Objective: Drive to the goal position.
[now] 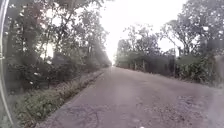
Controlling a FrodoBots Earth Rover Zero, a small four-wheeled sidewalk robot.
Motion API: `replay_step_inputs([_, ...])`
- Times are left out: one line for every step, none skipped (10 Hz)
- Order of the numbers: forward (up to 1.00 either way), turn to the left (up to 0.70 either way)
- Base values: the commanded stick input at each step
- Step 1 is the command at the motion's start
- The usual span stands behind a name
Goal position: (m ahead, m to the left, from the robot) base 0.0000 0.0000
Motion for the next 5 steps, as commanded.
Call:
replay_step_inputs([0.1, 0.01])
replay_step_inputs([0.1, 0.01])
replay_step_inputs([0.1, 0.01])
replay_step_inputs([0.1, 0.01])
replay_step_inputs([0.1, 0.01])
